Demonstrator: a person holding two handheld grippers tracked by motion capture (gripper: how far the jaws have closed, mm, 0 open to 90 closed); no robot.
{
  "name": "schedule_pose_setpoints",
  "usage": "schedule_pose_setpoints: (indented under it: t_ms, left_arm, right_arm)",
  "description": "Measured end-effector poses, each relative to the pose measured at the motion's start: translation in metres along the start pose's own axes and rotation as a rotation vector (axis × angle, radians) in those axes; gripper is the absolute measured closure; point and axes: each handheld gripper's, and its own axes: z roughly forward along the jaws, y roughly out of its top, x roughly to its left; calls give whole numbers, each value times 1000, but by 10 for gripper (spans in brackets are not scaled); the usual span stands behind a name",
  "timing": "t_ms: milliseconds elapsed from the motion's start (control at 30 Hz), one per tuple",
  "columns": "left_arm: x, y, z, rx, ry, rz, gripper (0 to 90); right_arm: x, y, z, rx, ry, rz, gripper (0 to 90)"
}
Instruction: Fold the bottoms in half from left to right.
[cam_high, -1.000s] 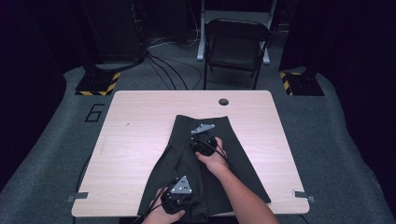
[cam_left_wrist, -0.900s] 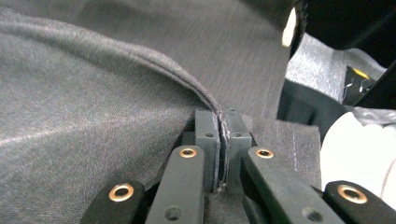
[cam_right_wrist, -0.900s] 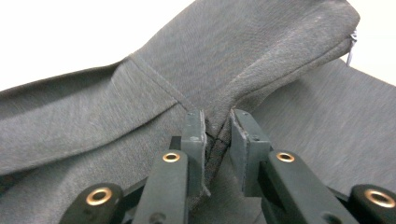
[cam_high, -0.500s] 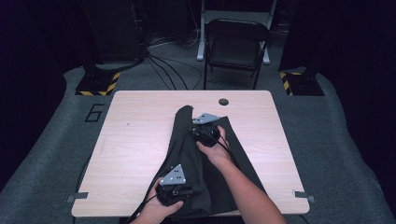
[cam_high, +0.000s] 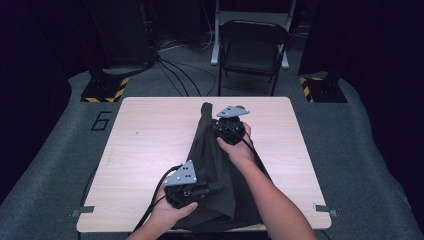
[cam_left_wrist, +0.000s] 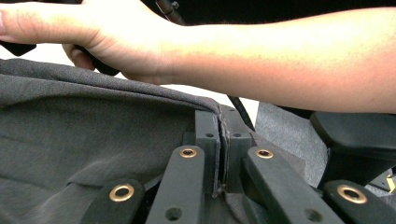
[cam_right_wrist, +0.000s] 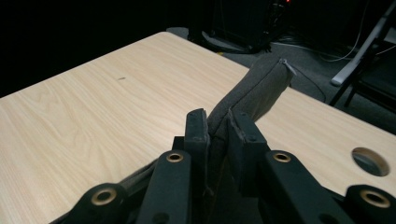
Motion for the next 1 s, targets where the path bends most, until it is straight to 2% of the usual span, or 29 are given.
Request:
schedule_pose_setpoints:
  t_ms: [400, 600, 833, 1000]
  left_arm:
    - [-5, 21, 4, -36, -25, 27, 872]
    - [-8, 27, 4, -46, -31, 42, 872]
    - [-10, 35, 2, -56, -36, 62, 872]
    - [-11, 35, 11, -42, -41, 62, 872]
  right_arm:
    - [-13, 21, -29, -24, -42, -52, 782]
    - [-18, 29, -43, -38, -51, -59, 782]
    - [-16, 38, -50, -50, -57, -85, 783]
    - [-20, 36, -53, -32, -72, -107, 782]
